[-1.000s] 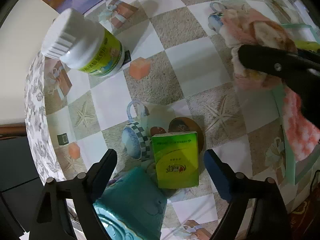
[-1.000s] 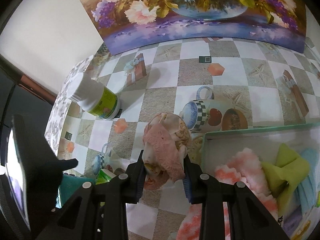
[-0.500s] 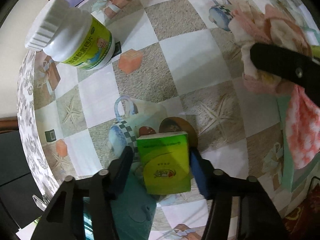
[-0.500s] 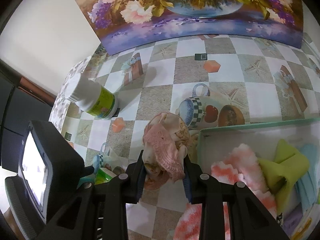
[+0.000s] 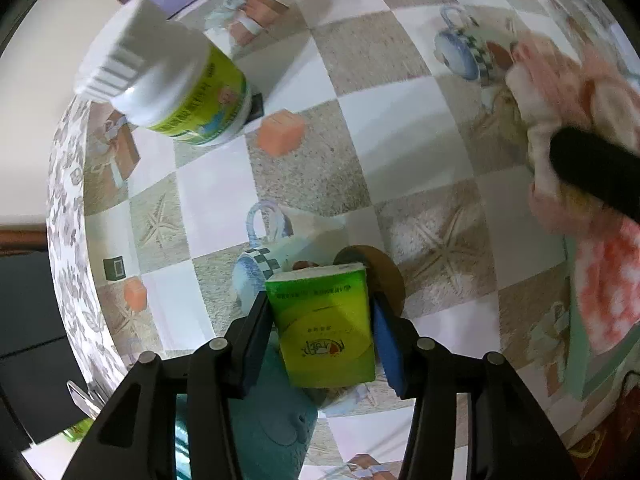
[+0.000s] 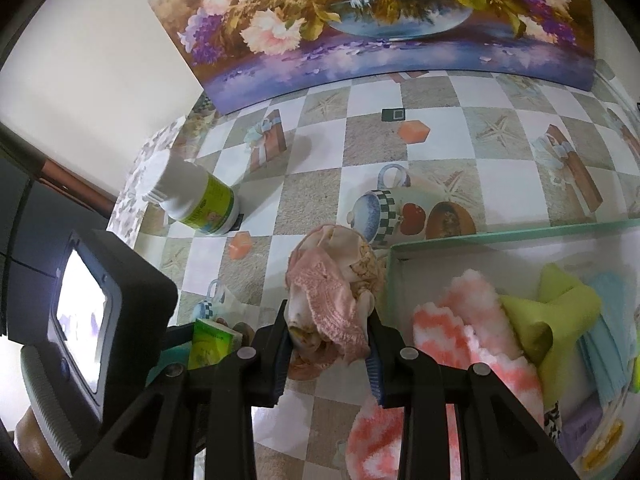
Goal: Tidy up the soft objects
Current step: 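Grasp the green tissue pack with the left tool while the right tool holds the pink cloth, then carry both items over the tray and release the pink cloth and tissue pack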
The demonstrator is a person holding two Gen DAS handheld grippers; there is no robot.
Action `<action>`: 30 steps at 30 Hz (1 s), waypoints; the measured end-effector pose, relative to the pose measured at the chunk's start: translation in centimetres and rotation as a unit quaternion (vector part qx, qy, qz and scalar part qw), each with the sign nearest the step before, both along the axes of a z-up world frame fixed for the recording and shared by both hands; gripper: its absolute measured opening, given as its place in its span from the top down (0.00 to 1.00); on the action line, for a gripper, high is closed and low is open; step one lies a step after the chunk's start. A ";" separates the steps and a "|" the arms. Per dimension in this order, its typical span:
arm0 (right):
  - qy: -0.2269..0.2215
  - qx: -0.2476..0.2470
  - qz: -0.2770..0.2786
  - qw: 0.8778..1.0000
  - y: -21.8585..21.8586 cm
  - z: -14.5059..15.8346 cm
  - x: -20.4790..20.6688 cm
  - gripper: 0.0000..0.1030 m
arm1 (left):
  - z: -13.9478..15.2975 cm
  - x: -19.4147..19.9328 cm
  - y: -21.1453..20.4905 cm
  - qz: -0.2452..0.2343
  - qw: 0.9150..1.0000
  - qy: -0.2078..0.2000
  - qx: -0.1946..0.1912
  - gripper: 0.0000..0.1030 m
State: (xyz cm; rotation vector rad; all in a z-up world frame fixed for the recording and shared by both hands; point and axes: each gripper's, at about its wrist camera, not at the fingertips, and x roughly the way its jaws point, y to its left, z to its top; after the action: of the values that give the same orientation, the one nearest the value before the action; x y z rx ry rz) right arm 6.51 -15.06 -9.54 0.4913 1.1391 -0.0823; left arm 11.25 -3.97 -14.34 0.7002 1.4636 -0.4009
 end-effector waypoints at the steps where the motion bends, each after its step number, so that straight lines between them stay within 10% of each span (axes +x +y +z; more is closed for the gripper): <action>1: -0.001 0.001 0.000 1.000 0.0 0.1 -0.1 0.67 | 0.5 0.1 0.1 0.006 1.000 -0.004 -0.004 0.51; 12: -0.022 0.005 -0.002 1.000 0.7 2.4 -3.0 0.67 | 7.7 -1.0 1.7 0.092 0.989 -0.063 -0.094 0.52; 30: -0.070 -0.047 -0.008 0.996 0.9 7.7 -9.3 0.67 | 10.9 -8.4 2.1 0.157 0.957 -0.108 -0.220 0.52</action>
State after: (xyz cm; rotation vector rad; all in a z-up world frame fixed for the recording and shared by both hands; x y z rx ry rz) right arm -2.84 -14.20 -1.87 0.4149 0.9897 -0.1131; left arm 2.86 -1.87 -3.48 0.1437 1.1948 -0.3731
